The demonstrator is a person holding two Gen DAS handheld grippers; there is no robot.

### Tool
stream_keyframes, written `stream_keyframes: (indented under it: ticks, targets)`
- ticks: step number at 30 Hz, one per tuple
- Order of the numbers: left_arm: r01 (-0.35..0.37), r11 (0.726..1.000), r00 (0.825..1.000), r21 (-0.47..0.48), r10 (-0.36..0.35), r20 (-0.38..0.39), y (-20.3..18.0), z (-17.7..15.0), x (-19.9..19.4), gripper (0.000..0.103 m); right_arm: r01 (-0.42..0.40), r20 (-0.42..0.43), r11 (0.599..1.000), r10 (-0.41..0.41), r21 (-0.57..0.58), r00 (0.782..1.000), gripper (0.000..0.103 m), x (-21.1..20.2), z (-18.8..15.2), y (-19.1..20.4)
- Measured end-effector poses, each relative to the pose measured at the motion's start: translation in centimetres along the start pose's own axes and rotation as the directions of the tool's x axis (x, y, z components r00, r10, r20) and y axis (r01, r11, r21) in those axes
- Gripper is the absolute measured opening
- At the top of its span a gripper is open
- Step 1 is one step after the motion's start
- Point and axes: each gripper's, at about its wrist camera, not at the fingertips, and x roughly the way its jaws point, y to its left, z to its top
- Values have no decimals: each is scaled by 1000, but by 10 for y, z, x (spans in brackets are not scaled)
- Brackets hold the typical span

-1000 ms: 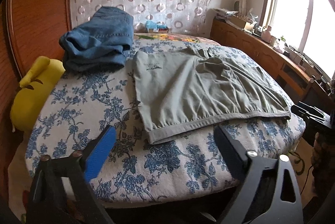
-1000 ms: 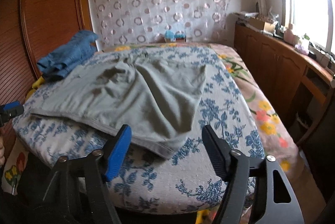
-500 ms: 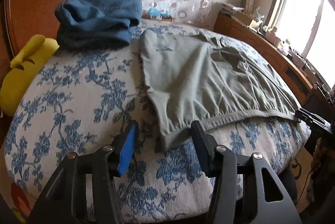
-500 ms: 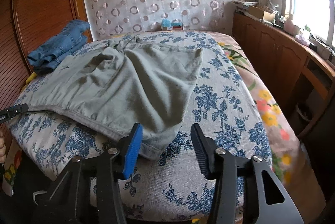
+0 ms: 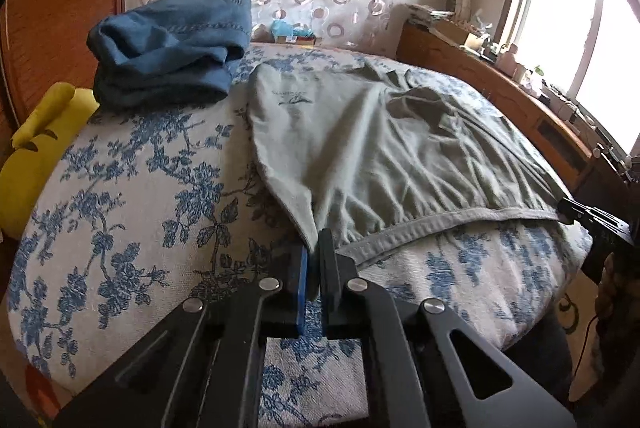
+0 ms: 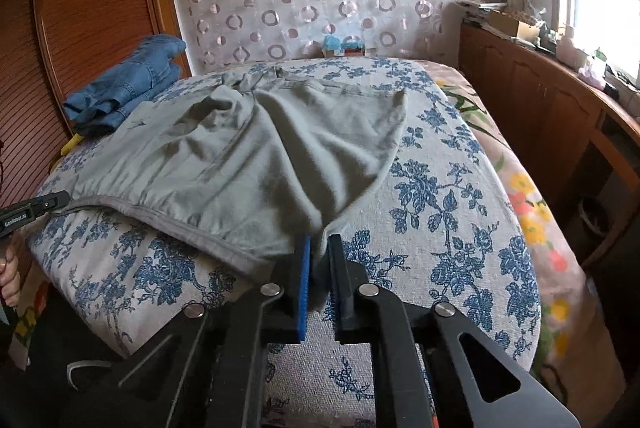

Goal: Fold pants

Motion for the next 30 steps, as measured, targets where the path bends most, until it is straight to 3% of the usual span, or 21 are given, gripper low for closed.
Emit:
stream_keyframes:
  ticks: [15, 26, 27, 30]
  targets:
    - [63, 998, 992, 23, -65, 111, -10, 8, -62, 5, -50, 70, 999, 50, 5, 996, 4, -64, -12, -14]
    - [61, 998, 994, 18, -63, 91, -10, -2, -66, 5, -61, 45, 998, 60, 11, 997, 5, -81, -34, -29]
    - [60, 998, 994, 18, -62, 85, -11, -3, -64, 5, -55, 38, 998, 55, 17, 998, 6, -80, -36, -32]
    - [65, 998, 995, 23, -66, 73, -13, -5, -62, 5, -25, 27, 999, 24, 24, 999, 28, -78, -34, -27]
